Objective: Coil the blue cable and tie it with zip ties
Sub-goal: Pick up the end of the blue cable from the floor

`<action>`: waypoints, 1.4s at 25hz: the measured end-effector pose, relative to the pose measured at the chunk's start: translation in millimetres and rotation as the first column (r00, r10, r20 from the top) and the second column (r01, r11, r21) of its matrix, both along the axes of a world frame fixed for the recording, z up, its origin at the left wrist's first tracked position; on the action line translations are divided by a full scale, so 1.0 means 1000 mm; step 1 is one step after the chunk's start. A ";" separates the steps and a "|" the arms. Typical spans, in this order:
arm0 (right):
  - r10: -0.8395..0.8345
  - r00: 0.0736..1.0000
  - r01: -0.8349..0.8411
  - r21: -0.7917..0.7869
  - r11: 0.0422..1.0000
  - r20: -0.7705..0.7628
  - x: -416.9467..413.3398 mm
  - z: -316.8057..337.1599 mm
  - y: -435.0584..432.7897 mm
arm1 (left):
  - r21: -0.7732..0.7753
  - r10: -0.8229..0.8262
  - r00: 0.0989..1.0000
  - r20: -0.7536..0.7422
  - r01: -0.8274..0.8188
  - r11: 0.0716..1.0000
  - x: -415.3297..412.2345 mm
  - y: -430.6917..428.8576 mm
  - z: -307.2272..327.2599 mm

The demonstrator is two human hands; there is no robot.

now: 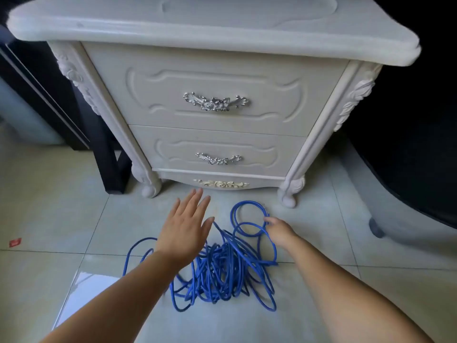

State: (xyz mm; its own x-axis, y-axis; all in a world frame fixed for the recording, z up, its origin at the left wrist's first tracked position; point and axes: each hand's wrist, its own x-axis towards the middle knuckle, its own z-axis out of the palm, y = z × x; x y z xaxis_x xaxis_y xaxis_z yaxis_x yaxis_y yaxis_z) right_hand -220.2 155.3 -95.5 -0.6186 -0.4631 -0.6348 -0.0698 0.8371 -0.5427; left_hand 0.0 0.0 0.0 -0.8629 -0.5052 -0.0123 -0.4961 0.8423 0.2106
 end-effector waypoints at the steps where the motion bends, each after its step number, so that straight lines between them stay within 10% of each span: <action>1: -0.050 0.998 0.050 -0.002 0.999 0.026 0.000 -0.005 -0.005 | -0.019 -0.008 1.000 -0.002 0.008 1.000 -0.001 -0.001 -0.003; 7: -0.071 0.997 0.068 0.082 0.994 0.032 -0.003 -0.020 -0.029 | -0.062 -0.028 0.999 -0.037 0.025 0.998 -0.003 -0.003 -0.008; 14: -0.377 0.916 0.399 -0.424 0.813 0.138 0.025 0.065 -0.021 | -0.018 -0.025 0.996 -0.082 0.023 1.000 0.001 0.011 0.025; 25: -0.126 0.972 0.232 -0.737 0.635 0.197 0.134 0.300 0.044 | 0.507 0.171 0.929 -0.328 0.020 0.862 0.029 0.108 0.173; 31: -0.113 0.921 0.386 -0.830 0.403 0.373 0.187 0.352 0.094 | 0.448 0.136 0.922 -0.364 0.045 0.893 0.076 0.154 0.224; 35: -0.111 0.906 0.420 -0.839 0.346 0.408 0.197 0.365 0.128 | 0.678 0.325 0.787 -0.524 0.156 0.718 0.097 0.164 0.257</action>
State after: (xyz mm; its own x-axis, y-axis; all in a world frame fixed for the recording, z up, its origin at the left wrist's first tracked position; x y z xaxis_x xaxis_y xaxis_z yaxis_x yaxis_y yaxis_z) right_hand -23.1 283.3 269.6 -0.7248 -0.6827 -0.0926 0.3143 -0.2081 -0.9262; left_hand 96.7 164.2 257.3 -0.7653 -0.6353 0.1032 -0.1339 0.3141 0.9399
